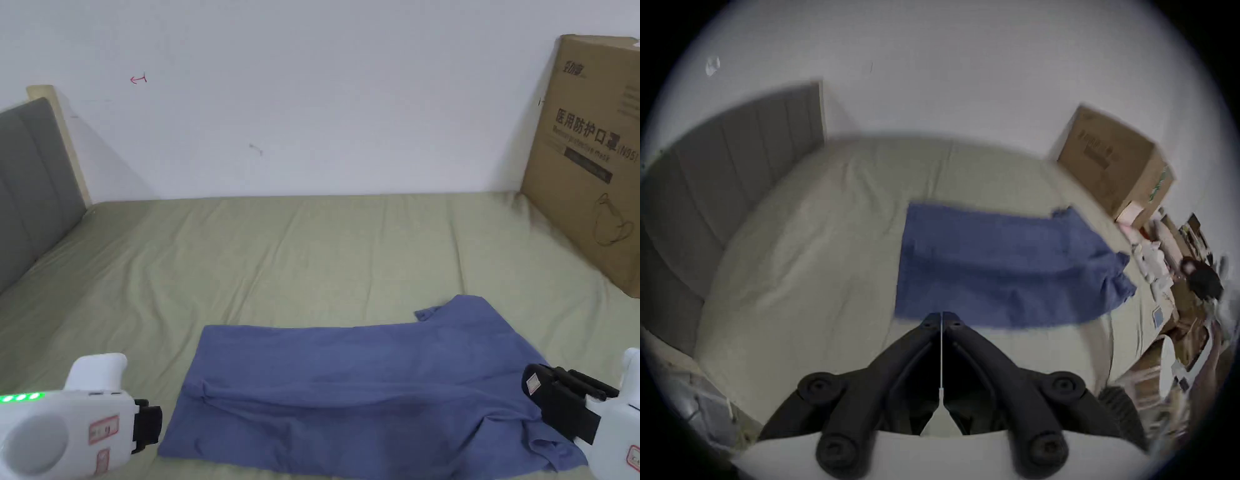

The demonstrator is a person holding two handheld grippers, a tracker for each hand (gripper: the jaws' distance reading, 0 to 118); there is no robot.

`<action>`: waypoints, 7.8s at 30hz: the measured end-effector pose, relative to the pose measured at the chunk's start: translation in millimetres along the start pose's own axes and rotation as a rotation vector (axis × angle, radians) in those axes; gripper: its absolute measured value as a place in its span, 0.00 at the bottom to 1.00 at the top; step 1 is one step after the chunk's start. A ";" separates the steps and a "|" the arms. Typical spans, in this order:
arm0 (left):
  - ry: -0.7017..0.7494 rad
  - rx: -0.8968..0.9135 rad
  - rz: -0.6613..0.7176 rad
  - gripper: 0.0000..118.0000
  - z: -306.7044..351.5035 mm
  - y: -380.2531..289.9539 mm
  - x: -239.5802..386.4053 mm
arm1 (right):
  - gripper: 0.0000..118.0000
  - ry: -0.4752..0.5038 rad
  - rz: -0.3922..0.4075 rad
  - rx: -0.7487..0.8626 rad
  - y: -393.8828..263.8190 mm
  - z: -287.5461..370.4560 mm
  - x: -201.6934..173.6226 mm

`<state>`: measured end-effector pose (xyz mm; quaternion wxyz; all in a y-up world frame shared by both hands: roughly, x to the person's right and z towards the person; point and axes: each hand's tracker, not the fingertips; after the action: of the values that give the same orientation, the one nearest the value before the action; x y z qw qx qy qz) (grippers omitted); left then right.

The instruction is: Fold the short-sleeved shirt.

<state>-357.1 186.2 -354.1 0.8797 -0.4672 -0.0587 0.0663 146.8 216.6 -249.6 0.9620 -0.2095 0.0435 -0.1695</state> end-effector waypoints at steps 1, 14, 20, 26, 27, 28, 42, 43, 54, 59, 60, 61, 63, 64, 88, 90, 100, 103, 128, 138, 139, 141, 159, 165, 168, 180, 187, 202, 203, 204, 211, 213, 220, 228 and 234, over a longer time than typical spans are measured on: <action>-0.033 -0.061 0.022 0.09 -22.6 5.0 -10.3 | 0.04 0.011 -0.032 -0.015 -0.5 -1.7 2.5; 0.151 -0.185 -0.056 0.92 -168.6 2.1 -24.1 | 0.04 -0.052 -0.025 -0.120 -17.0 -13.5 25.1; 0.021 -0.047 -0.171 0.03 -120.3 -12.3 5.9 | 0.04 -0.137 -0.056 -0.095 -20.5 -15.4 53.6; 0.015 0.082 -0.118 0.03 -78.1 6.3 2.2 | 0.80 -0.143 -0.107 -0.168 -1.2 -45.5 102.2; 0.021 0.098 -0.111 0.03 -74.2 10.3 -3.5 | 1.00 -0.192 -0.111 -0.228 2.9 -58.8 111.7; 0.019 0.103 -0.109 0.03 -70.9 13.5 -6.9 | 0.99 -0.246 -0.113 -0.261 4.4 -70.1 123.0; 0.054 0.018 -0.099 0.03 -82.5 -1.3 0.3 | 0.45 -0.394 0.048 -0.567 -35.7 -154.5 161.4; 0.045 0.012 -0.088 0.03 -84.5 -0.9 -5.7 | 0.23 -0.344 0.084 -0.585 -35.5 -153.3 154.8; -0.054 0.086 -0.064 0.03 -12.4 -3.1 -10.7 | 0.05 -0.265 0.122 -0.486 14.0 -67.0 144.3; -0.055 0.013 -0.069 0.03 18.8 -64.9 -23.1 | 0.05 -0.269 0.079 -0.606 -21.4 -10.9 163.2; -0.051 -0.012 -0.055 0.03 21.0 -79.4 -27.5 | 0.05 -0.263 0.045 -0.628 -33.8 -0.6 168.8; -0.048 -0.036 -0.051 0.03 20.6 -90.1 -30.5 | 0.05 -0.262 0.033 -0.651 -42.4 5.2 172.4; -0.038 -0.102 -0.041 0.03 12.4 -113.3 -37.8 | 0.05 -0.284 0.039 -0.699 -61.2 12.0 178.1; -0.041 -0.120 -0.033 0.03 7.2 -121.9 -41.1 | 0.05 -0.290 0.044 -0.704 -69.5 11.8 179.3; -0.141 0.537 -0.226 0.00 91.7 22.1 81.6 | 0.01 0.059 0.142 0.015 59.8 -28.8 -20.7; -0.137 0.540 -0.222 0.00 88.0 43.2 78.9 | 0.01 0.047 0.153 0.032 71.6 -45.2 -35.3; -0.039 -0.166 -0.034 0.02 -92.2 112.0 -31.9 | 0.01 0.083 0.194 -0.065 77.6 -94.8 -42.2; 0.026 -0.203 -0.007 0.86 -136.8 99.0 -49.5 | 0.01 0.068 0.191 -0.121 64.1 -108.2 -32.1; -0.108 0.168 -0.162 0.01 -48.1 59.4 -19.7 | 0.99 -0.223 0.016 -0.449 47.9 -253.4 130.1; -0.116 0.063 -0.176 0.01 -73.1 48.6 -23.8 | 0.60 -0.295 0.188 -0.651 16.0 -302.6 136.0; -0.113 0.060 -0.178 0.01 -75.4 47.8 -24.0 | 0.48 -0.290 0.192 -0.661 15.9 -300.9 133.0; -0.105 0.060 -0.177 0.01 -79.8 47.7 -24.5 | 0.00 -0.219 0.236 -0.640 15.3 -293.3 124.7; -0.149 0.280 -0.127 0.01 -39.2 73.8 -17.0 | 0.00 -0.222 0.132 -0.252 89.4 -163.2 107.0; -0.216 0.128 -0.222 0.01 -20.1 30.4 -32.8 | 0.00 -0.210 0.076 -0.336 29.5 -60.7 112.2; -0.230 0.063 -0.194 0.01 -15.3 -3.2 -41.8 | 0.00 -0.209 0.023 -0.419 -17.0 -21.6 118.8; -0.180 0.105 -0.221 0.96 9.5 -51.7 -40.5 | 1.00 -0.248 0.118 -0.425 -45.7 -7.9 91.5; -0.174 0.445 -0.168 0.97 80.9 -15.7 16.5 | 1.00 -0.069 0.263 -0.050 16.3 19.8 -0.2; -0.045 0.773 -0.158 0.00 96.1 -40.6 100.0 | 0.00 -0.089 0.234 0.198 17.3 -5.5 -77.1; -0.037 0.772 -0.158 0.00 95.9 -39.5 101.0 | 0.00 -0.102 0.221 0.195 21.1 -7.6 -75.9; -0.034 0.771 -0.154 0.00 94.6 -39.6 97.3 | 0.00 -0.111 0.205 0.189 23.2 -11.7 -74.8; 0.028 0.599 -0.112 0.00 75.2 -11.5 43.5 | 0.00 -0.115 0.215 0.158 29.8 -18.5 -65.4; -0.168 0.347 -0.087 0.01 50.0 6.7 0.6 | 0.00 -0.108 0.275 0.136 27.3 -19.7 -65.9; -0.369 0.091 0.163 0.74 -12.6 -13.4 -94.7 | 0.00 -0.101 0.298 0.086 21.1 -50.9 -65.7; -0.591 -0.106 0.500 1.00 -92.4 -53.1 -144.0 | 0.00 -0.053 0.333 0.026 18.3 -57.5 -70.2; -0.983 -0.061 0.719 1.00 -161.7 -79.1 -150.5 | 0.00 -0.039 0.339 -0.014 15.9 -52.4 -68.9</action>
<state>-473.7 -15.2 -384.6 0.6584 -0.3973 -0.2985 0.5653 78.9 233.5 -303.0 0.9760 -0.2090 0.0607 -0.0003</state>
